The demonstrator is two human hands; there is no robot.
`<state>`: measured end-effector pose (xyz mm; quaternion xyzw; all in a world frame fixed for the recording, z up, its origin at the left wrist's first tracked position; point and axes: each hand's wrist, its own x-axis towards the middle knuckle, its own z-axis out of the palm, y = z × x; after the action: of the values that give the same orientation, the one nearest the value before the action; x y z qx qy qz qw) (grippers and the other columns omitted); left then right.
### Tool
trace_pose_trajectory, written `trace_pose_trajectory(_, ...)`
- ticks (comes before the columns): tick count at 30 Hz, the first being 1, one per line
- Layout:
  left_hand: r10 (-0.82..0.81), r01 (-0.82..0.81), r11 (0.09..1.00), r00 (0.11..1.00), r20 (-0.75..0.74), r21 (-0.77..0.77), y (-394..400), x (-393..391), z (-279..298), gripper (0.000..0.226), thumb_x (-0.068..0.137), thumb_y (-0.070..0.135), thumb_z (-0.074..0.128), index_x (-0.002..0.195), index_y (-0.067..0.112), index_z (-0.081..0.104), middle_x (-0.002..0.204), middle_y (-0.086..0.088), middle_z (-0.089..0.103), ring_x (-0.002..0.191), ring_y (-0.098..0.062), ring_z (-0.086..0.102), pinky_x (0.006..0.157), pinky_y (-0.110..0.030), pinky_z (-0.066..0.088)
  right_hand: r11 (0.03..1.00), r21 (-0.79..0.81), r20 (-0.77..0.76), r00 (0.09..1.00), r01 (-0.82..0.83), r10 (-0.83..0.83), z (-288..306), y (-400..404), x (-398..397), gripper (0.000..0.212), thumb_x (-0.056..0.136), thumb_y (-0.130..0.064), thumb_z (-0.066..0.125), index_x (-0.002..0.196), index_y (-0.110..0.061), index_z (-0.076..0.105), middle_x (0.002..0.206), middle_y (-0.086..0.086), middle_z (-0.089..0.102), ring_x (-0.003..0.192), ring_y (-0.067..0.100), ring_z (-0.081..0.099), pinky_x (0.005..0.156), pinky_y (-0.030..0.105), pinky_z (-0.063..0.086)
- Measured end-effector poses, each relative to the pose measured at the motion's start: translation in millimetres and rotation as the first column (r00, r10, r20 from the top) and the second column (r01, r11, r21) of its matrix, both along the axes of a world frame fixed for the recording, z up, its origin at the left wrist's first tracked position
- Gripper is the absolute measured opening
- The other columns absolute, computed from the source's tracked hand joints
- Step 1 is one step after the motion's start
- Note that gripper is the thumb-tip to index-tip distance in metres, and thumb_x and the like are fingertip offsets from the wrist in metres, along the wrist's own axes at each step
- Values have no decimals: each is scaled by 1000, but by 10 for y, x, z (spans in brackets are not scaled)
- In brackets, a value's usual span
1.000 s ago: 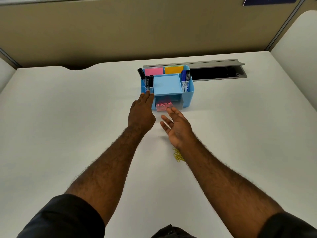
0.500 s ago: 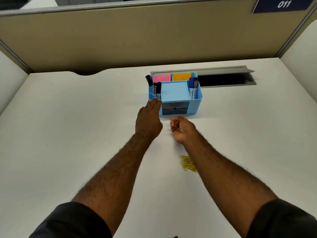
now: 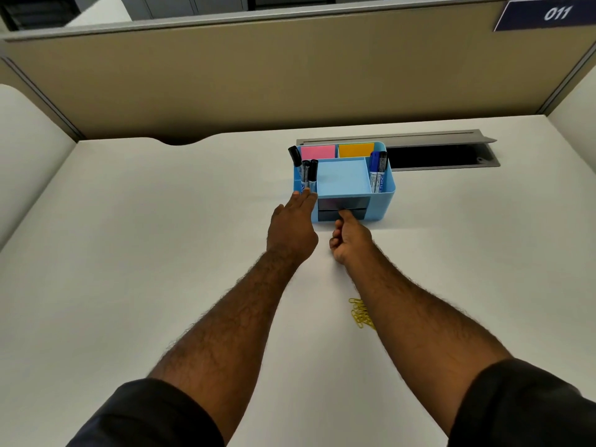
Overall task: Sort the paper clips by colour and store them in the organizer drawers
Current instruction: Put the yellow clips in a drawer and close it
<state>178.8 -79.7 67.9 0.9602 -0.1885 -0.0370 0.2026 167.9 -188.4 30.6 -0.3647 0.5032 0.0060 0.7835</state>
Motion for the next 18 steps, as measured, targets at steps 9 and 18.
trace_pose_trajectory(9,28,-29,999,999,-37,-26,-32,-15,22,76,82,0,59,146,17,22,158,-4,20,146,-23,17,119,-43,22,995,-23,-87,992,-99,97,-54,68,-434,29,81,-42,68,83,-14,62,69,2,55,57,12,45,44,22,36)
trace_pose_trajectory(18,-11,10,1000,998,-60,-15,-7,-18,24,76,83,1,58,147,16,20,158,-4,16,146,-24,14,118,-44,23,991,-26,-90,987,-134,131,-18,52,-688,33,80,-43,69,85,-11,62,69,4,56,55,13,45,43,22,37)
